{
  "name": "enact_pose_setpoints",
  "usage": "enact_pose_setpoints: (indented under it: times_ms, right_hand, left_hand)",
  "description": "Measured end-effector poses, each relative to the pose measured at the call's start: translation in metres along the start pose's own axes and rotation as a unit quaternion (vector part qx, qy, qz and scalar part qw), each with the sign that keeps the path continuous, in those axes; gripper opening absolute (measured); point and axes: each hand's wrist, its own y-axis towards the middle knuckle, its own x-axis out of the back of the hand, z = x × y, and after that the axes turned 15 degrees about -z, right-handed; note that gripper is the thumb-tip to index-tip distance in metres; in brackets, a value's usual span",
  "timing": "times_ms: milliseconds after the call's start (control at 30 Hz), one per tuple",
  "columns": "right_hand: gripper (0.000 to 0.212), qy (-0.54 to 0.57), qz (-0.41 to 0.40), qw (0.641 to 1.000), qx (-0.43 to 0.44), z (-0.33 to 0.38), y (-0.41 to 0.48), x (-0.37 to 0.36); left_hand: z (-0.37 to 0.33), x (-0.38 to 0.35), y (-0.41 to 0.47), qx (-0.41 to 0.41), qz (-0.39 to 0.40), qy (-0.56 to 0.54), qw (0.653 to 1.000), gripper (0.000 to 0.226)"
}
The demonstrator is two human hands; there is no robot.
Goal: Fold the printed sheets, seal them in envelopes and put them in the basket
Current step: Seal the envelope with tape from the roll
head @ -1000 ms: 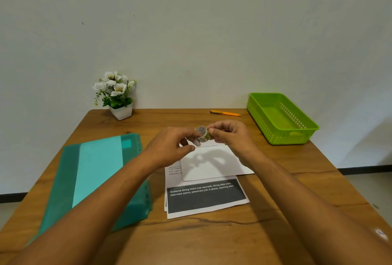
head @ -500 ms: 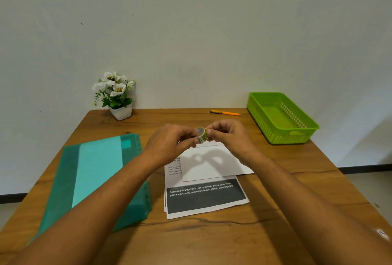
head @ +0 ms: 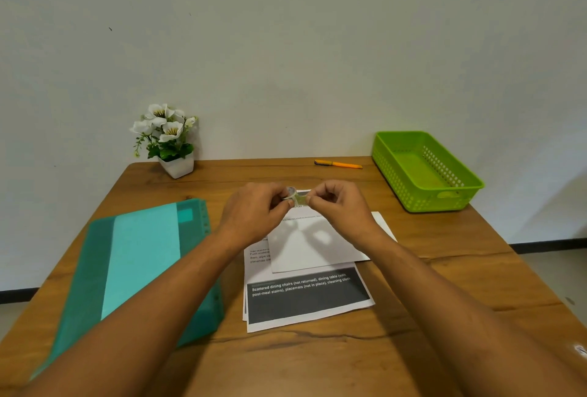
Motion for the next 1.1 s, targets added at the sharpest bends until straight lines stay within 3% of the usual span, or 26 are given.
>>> enact_pose_setpoints:
  times_ms: [167,367,733,1100]
  right_hand:
    - [0.010,0.019,-0.057,0.996,-0.062,-0.019,0.012,0.015]
    - [0.010,0.009,-0.056,0.987,-0.147,-0.068,0.010,0.025]
    - [0.008,0.015,-0.090,0.988,-0.121,-0.096,0.000,0.021]
    - [0.008,0.023,-0.090,0.988,-0.122,-0.096,0.000,0.021]
  left_hand:
    - [0.012,-0.024,0.019,0.017,0.022,0.030,0.999,0.022]
    - [0.033,-0.066,0.054,0.034,0.044,0.094,0.994,0.015]
    - [0.067,-0.124,0.102,0.040,0.051,0.169,0.983,0.022]
    - [0.083,-0.137,0.097,0.052,0.047,0.140,0.988,0.022]
